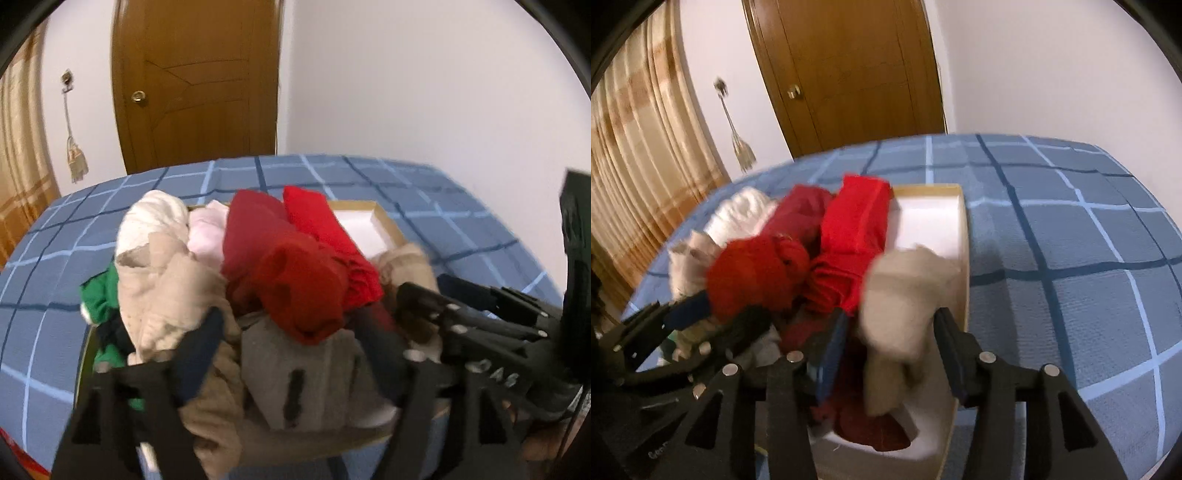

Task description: Take underwear out of drawer

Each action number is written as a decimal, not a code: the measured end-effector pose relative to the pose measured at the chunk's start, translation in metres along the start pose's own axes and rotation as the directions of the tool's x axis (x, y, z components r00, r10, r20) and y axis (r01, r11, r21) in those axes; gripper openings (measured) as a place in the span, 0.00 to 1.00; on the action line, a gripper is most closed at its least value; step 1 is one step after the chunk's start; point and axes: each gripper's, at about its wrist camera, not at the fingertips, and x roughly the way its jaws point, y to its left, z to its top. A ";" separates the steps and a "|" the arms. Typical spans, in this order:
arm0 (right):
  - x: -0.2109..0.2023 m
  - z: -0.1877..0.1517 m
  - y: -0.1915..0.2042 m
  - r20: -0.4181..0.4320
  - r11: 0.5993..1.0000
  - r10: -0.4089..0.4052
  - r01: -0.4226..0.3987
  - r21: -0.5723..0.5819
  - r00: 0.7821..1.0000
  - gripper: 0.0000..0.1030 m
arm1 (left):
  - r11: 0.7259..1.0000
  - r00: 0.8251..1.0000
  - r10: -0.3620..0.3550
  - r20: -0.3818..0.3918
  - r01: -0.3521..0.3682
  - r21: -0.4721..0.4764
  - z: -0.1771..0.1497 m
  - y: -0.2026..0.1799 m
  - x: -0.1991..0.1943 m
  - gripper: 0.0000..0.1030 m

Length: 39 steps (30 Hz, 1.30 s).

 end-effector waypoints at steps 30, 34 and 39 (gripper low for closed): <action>-0.190 -0.109 0.074 0.370 0.998 0.067 -0.069 -0.008 0.927 0.75 | 0.986 0.963 0.164 0.212 -0.155 -0.060 -0.103 0.015 -0.175 0.99; -0.201 -0.121 0.073 0.388 0.998 0.055 -0.058 -0.005 0.920 0.75 | 0.985 0.960 0.169 0.225 -0.159 -0.062 -0.113 0.014 -0.186 0.99; -0.218 -0.138 0.080 0.422 0.999 0.039 -0.036 -0.015 0.906 0.75 | 0.985 0.956 0.161 0.247 -0.142 -0.096 -0.127 0.017 -0.205 0.99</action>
